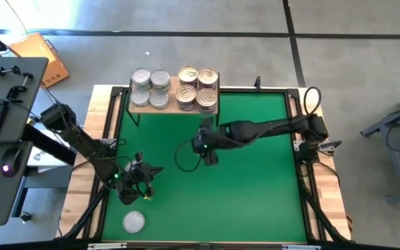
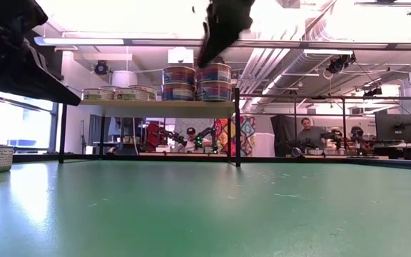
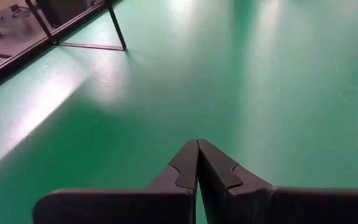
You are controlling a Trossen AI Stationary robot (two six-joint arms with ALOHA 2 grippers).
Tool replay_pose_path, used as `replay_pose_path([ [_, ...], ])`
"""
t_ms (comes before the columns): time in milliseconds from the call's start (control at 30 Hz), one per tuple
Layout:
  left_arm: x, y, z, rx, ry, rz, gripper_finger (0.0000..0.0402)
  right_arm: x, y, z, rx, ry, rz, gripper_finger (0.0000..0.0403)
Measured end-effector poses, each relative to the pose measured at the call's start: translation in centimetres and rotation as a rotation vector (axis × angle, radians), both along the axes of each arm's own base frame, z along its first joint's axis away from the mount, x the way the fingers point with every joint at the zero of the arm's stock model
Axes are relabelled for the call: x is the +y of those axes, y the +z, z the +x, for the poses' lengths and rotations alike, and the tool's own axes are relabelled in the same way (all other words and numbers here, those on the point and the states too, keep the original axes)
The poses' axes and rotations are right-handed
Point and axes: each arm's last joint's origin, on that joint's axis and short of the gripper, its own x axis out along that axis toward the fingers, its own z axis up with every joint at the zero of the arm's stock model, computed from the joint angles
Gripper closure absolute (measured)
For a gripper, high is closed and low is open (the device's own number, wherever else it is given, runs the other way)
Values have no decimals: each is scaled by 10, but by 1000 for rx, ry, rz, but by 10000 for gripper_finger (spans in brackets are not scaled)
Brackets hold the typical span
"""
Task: Stack canned seafood by type on shelf
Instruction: Stack the blue-pink tuna can on the other green tuna can on the shelf, then stack the green tuna can on the other green tuna can on the shelf
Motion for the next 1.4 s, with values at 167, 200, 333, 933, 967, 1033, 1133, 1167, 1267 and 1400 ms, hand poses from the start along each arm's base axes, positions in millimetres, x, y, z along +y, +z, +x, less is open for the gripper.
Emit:
replay_pose_path([
  [167, 1, 1, 1, -7, 6, 25, 402, -7, -25, -7, 16, -200, -246, 146],
  [200, 1, 1, 2, -11, 7, 28, 401, -12, -28, -8, 20, -220, -239, 157],
  [333, 2, 4, 6, -26, 7, 38, 401, -32, -39, -7, 6, -289, -223, 206],
  [933, 3, 6, 12, -31, -7, 14, 401, -61, -35, -4, -50, -394, -259, 268],
  [967, 2, 6, 12, -34, -7, 10, 401, -59, -36, -4, -50, -384, -255, 268],
  [1033, 2, 6, 12, -38, -8, 7, 401, -48, -35, -3, -56, -358, -252, 268],
  [1133, 2, 6, 12, -36, -9, 8, 401, -23, -36, -2, -88, -307, -191, 268],
  [1167, 2, 6, 12, -34, -11, 12, 401, -15, -37, 0, -110, -278, -147, 268],
  [1267, 2, 6, 12, -26, -19, 25, 401, 16, -51, 2, -192, -177, -10, 268],
  [1400, 1, 6, 12, -9, -40, 22, 401, 55, -90, -5, -349, -67, 136, 268],
])
